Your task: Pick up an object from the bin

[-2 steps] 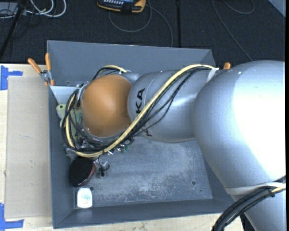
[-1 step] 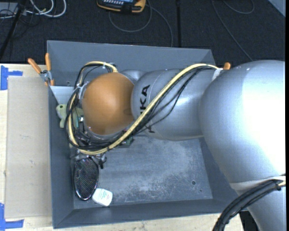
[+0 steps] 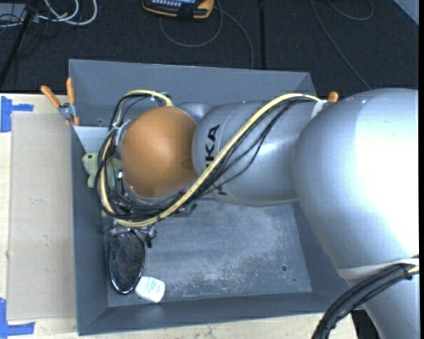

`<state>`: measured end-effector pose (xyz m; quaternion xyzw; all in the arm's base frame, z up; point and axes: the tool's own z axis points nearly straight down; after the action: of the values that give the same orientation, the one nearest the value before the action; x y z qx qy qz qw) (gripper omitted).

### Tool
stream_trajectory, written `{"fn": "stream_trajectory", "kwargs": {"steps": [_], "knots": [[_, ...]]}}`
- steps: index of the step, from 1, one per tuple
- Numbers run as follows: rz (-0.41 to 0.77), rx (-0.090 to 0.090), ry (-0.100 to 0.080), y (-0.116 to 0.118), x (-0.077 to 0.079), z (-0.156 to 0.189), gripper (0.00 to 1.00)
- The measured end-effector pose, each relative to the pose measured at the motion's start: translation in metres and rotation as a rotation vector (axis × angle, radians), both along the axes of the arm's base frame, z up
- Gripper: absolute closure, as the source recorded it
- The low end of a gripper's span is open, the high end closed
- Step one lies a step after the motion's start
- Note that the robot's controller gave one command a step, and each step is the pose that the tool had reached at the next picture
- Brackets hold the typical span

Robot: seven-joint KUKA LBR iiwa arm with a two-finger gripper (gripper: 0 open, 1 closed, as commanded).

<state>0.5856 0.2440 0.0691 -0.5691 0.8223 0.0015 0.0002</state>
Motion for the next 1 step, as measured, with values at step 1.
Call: {"fn": "stream_trajectory", "kwargs": {"steps": [1], "knots": [[-0.001,0.001,0.0,-0.0001,-0.0003,0.0014,1.0]]}}
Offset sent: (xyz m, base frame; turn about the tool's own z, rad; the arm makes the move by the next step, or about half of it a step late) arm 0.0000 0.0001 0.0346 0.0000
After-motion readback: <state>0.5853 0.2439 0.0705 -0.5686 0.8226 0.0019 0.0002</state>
